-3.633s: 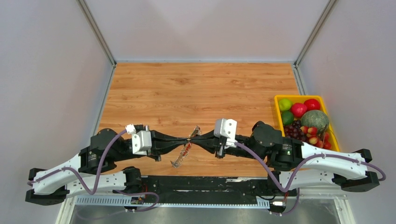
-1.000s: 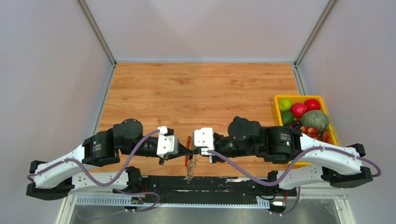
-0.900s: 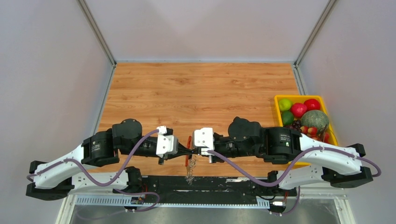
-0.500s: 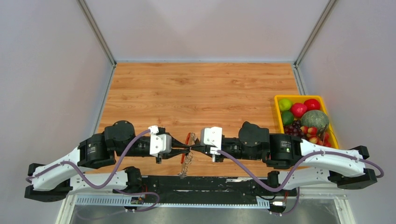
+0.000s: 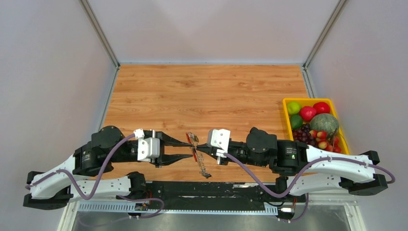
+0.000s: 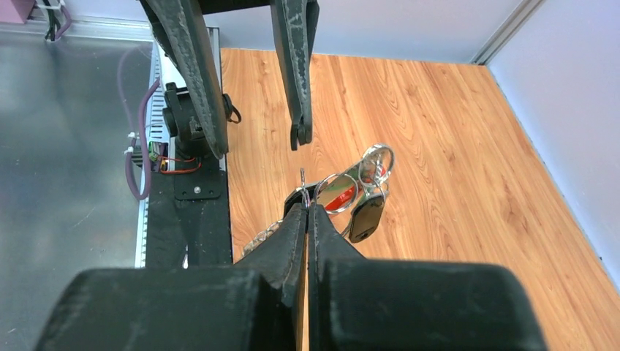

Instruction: Put the keys on the keyring

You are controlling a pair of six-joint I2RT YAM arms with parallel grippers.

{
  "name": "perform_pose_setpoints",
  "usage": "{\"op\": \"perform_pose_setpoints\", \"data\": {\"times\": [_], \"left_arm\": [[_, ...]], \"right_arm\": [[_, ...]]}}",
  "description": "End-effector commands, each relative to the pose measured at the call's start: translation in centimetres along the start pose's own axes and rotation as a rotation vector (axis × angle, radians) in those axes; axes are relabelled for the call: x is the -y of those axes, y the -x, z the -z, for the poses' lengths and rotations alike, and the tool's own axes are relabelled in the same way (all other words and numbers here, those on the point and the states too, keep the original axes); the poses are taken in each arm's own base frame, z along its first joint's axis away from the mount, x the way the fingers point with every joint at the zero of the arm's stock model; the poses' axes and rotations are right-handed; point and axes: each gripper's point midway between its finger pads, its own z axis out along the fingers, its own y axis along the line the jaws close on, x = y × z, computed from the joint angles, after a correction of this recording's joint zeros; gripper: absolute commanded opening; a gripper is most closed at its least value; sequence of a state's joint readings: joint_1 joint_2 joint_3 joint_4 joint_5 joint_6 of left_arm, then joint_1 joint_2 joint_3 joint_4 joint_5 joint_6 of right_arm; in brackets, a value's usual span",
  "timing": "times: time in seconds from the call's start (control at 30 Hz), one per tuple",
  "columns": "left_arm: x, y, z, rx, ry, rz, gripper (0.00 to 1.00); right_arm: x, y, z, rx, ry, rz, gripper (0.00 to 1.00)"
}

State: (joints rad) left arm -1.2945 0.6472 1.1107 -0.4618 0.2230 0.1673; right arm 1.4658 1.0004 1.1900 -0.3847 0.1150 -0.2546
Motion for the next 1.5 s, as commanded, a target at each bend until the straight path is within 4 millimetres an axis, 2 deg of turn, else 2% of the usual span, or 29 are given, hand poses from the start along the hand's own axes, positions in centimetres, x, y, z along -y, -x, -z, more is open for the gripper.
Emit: {"op": "perform_pose_setpoints", "data": {"times": [0.0, 0.3, 0.53, 0.87, 1.07, 1.47], "left_arm": [[-0.3, 1.7, 0.1, 0.066, 0.01, -0.028, 0.41], [-1.1, 1.0, 0.1, 0.052, 0.061, -0.031, 0.4], [-1.8, 0.3, -0.3, 0.023, 0.094, -0.034, 0.24], [-2.2, 0.1, -0.1, 0.023, 0.122, -0.039, 0.24], [-2.1, 0.0, -0.2, 0.019, 0.116, -0.037, 0.24], [-2.2, 0.7, 0.5, 0.059, 0.128, -0.038, 0.26]], "right_arm": [[1.2, 3.5, 1.2, 0.128, -0.057, -0.038, 0.0], [1.4, 4.4, 1.8, 0.168, -0.067, -0.05, 0.0], [1.2, 5.3, 2.0, 0.195, -0.056, -0.05, 0.0], [0.5, 6.0, 2.2, 0.216, -0.042, -0.041, 0.0], [0.8, 6.7, 2.7, 0.242, -0.066, -0.044, 0.0], [1.7, 6.2, 2.8, 0.225, -0.125, -0.036, 0.0]]}}
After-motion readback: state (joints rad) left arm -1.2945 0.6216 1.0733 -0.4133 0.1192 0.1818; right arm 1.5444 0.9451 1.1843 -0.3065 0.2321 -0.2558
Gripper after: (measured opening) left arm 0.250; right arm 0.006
